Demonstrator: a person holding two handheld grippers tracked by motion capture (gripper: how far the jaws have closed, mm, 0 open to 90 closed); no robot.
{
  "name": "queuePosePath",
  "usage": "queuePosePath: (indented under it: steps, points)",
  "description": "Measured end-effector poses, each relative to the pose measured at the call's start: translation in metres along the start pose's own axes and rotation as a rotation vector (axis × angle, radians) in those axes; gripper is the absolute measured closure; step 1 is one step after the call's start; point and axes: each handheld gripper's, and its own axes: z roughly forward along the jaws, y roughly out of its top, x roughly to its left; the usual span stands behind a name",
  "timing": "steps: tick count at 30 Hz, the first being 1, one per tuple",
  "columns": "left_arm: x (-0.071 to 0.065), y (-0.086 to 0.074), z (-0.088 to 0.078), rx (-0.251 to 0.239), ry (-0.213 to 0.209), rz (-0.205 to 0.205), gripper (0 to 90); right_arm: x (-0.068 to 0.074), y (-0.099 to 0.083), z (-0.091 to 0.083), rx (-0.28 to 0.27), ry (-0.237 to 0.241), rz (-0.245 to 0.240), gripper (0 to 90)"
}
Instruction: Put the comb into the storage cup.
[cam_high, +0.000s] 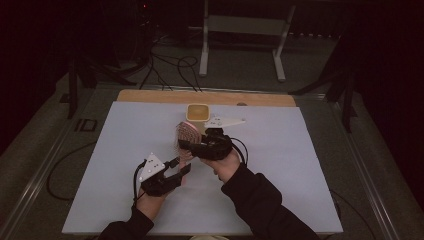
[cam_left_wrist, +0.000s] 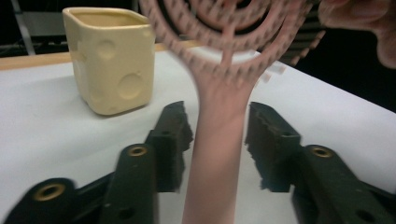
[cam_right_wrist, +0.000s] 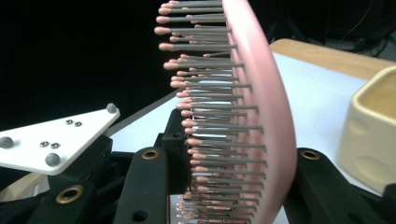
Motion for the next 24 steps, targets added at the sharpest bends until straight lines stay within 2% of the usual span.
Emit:
queuePosePath:
  steps: [12, 13, 14, 16, 24]
  points:
    - [0.003, 0.002, 0.003, 0.054, 0.016, -0.010, 27.1, -0.002, 0.010, -0.012, -0.033, -0.003, -0.012, 63.8]
    - [0.003, 0.002, 0.003, 0.064, 0.010, -0.004, 27.1, -0.002, 0.010, -0.012, -0.033, -0.003, -0.012, 63.8]
    - [0.004, 0.003, 0.004, 0.085, 0.014, 0.008, 20.3, -0.003, 0.011, -0.013, -0.034, -0.004, -0.011, 63.8]
    - [0.005, 0.003, 0.004, 0.110, 0.008, 0.017, 17.4, -0.004, 0.012, -0.014, -0.041, 0.001, -0.009, 63.8]
    - [0.017, 0.000, 0.001, 0.173, -0.021, 0.013, 1.3, -0.005, 0.016, -0.020, -0.045, 0.002, -0.016, 63.8]
